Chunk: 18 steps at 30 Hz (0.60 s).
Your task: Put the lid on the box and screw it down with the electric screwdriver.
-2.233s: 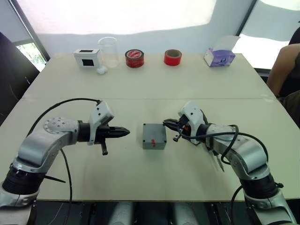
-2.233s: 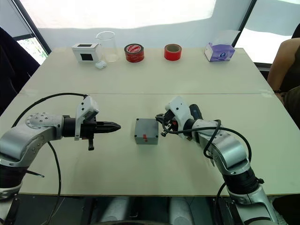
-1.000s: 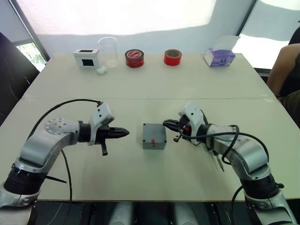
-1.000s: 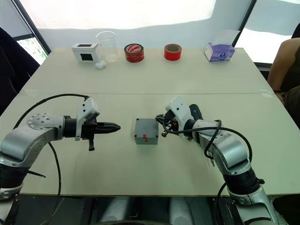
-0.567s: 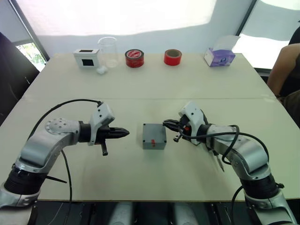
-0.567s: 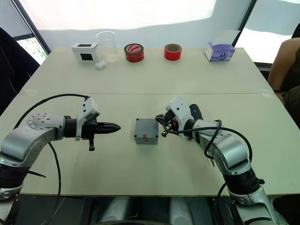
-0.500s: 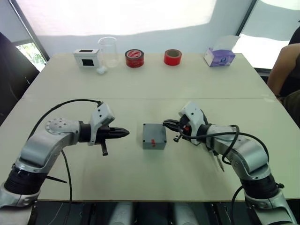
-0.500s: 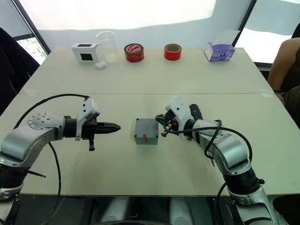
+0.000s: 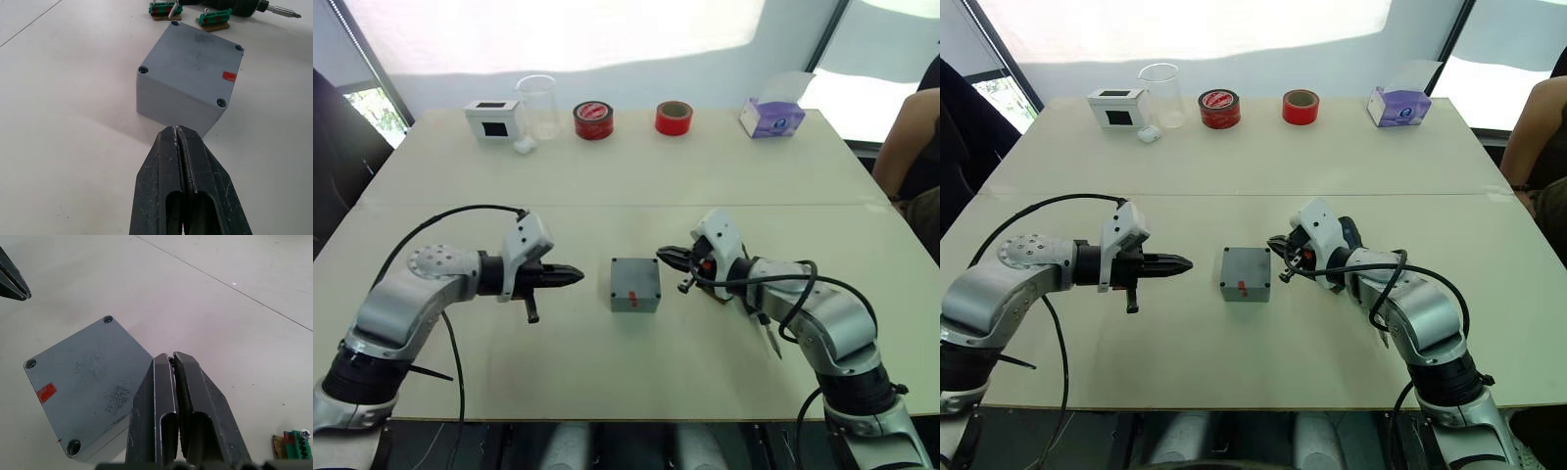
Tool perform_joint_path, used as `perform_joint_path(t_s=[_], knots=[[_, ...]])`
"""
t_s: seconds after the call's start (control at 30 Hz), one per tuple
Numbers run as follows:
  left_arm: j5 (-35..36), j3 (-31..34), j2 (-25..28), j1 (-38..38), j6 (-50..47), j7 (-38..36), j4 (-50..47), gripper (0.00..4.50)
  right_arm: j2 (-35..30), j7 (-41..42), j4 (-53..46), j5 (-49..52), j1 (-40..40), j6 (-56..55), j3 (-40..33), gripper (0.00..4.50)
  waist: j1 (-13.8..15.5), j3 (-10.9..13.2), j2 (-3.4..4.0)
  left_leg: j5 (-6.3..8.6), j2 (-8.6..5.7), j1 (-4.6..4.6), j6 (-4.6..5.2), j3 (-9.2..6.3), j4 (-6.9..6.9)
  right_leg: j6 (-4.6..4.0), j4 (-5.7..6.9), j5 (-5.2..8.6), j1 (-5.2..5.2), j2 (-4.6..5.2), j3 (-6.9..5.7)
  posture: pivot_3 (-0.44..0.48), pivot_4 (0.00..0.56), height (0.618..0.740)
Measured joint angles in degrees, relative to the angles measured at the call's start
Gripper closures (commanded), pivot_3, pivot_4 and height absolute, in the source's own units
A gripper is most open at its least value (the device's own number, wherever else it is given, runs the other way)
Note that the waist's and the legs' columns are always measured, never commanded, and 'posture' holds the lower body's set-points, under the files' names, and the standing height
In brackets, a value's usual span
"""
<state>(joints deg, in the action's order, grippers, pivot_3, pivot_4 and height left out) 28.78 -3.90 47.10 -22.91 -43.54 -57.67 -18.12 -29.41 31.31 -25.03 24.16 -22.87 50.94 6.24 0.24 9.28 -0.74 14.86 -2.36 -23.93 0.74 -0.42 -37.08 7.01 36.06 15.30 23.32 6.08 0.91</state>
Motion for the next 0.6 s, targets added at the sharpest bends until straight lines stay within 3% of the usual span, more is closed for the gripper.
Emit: perform_joint_path(t_s=[0.6], knots=[[-1.24,0.0,0.0,0.04,0.55,-0.91,1.14,4.5,-0.37,0.59,-0.61,0.15,0.69,-0.02,0.26,4.46,0.01,0.0,0.0,-0.01,0.0,-0.01,0.0,0.0,-0.02,0.08,0.0,-0.05,0.0,-0.07,-0.02,0.0,0.15,0.74]])
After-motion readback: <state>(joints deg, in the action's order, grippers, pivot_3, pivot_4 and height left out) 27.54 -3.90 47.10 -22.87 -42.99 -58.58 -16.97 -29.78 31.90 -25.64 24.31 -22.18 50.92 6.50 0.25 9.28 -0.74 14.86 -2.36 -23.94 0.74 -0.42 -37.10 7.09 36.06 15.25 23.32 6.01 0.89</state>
